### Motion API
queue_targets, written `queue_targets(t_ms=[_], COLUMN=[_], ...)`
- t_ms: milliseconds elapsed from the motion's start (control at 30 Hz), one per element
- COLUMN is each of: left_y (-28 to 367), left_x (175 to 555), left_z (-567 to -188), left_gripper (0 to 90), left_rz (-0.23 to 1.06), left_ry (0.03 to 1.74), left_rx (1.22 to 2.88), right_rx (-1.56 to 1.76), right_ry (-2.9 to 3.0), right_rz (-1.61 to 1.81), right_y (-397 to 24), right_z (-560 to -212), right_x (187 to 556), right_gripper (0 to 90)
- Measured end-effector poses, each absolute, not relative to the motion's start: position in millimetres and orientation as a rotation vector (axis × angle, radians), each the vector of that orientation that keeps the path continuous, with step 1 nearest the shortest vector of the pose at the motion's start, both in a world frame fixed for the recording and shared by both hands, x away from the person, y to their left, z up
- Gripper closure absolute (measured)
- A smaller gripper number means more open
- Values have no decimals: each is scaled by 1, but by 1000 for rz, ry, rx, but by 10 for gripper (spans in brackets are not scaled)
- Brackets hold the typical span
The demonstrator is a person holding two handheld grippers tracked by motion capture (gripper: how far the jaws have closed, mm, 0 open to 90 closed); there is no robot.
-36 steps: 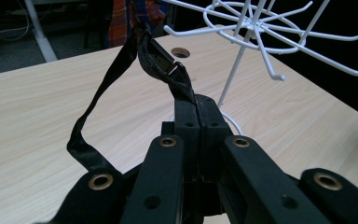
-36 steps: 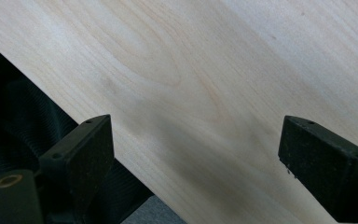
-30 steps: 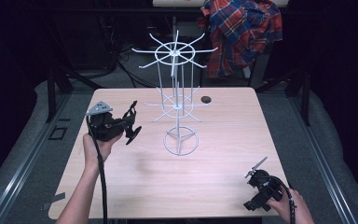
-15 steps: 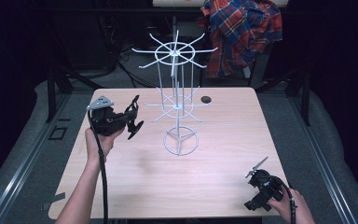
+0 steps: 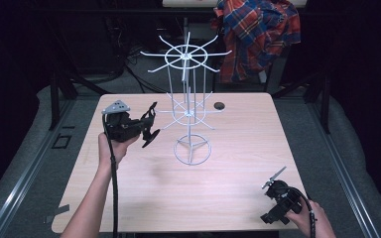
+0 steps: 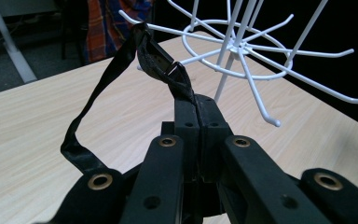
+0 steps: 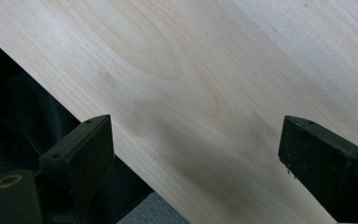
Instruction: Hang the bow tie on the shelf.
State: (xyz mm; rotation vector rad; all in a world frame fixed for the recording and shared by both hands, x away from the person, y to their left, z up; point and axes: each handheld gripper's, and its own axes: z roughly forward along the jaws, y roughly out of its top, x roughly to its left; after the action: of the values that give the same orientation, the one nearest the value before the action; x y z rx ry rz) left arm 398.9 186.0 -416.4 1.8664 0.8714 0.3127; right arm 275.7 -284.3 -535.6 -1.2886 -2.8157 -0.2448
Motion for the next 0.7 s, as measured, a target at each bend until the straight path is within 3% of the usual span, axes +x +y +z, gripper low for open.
queue_targets(t_ms=[700], left_y=[181], left_x=[402], left_z=[-428], left_gripper=[888], left_rz=[308], left_ry=[872], left_rx=[1931], right_rx=[-1269], right_ry=[-2827], right_rz=[-213], right_y=[-283], right_z=[-534], right_x=[276], right_gripper=[97])
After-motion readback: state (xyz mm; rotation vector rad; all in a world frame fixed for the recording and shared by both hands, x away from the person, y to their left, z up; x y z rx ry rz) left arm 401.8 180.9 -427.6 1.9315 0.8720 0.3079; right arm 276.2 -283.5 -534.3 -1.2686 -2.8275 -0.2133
